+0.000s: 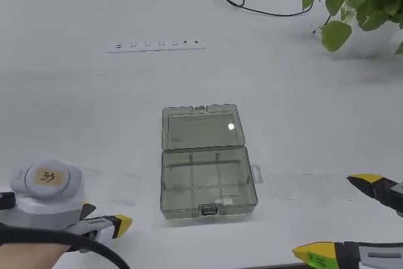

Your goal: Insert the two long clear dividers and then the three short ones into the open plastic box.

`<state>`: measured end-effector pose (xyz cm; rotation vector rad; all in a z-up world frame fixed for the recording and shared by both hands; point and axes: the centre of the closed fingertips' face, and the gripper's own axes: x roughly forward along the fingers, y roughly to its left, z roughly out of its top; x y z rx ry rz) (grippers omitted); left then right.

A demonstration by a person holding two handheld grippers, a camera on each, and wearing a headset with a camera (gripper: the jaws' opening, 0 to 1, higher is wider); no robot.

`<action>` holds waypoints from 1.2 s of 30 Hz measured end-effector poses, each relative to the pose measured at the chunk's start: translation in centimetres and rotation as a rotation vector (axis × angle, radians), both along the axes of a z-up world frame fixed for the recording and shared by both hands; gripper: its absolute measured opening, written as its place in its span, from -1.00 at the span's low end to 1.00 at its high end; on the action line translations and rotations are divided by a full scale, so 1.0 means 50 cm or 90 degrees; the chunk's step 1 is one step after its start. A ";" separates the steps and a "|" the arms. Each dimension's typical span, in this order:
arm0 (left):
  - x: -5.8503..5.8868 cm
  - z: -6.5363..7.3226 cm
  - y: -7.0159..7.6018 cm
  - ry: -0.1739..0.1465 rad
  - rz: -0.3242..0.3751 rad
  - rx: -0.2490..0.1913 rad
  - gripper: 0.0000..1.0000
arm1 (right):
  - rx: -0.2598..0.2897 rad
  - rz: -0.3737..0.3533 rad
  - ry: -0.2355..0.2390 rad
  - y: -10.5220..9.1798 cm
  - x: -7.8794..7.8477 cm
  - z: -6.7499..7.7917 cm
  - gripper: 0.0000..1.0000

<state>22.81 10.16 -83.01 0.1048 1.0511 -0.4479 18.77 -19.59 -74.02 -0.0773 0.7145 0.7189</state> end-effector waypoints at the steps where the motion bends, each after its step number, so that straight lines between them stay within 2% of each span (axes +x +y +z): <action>1: 0.000 -0.003 0.001 0.002 -0.001 0.005 -0.15 | 0.001 -0.001 0.000 0.001 0.000 0.000 1.00; 4: 0.005 -0.014 0.007 0.003 -0.008 0.028 -0.16 | 0.002 -0.003 0.000 0.000 0.000 0.001 1.00; 10: 0.003 -0.024 0.007 0.009 -0.014 0.055 -0.19 | 0.000 0.000 0.000 0.000 -0.002 0.001 1.00; 13: 0.005 -0.032 0.011 0.010 -0.026 0.087 -0.20 | 0.002 -0.004 0.001 -0.001 -0.002 0.000 1.00; 15: 0.004 -0.035 0.009 0.015 -0.034 0.096 -0.21 | 0.002 -0.004 0.001 -0.002 -0.003 0.000 1.00; 23: 0.006 -0.046 0.007 0.029 -0.030 0.109 -0.19 | 0.006 -0.007 0.001 -0.002 -0.004 -0.003 1.00; 27: 0.007 -0.044 0.006 0.029 -0.027 0.106 -0.21 | 0.007 -0.009 0.001 -0.004 -0.004 -0.003 1.00; 36: 0.010 -0.044 0.010 0.045 -0.024 0.113 -0.33 | 0.012 -0.005 0.002 0.003 -0.005 -0.006 1.00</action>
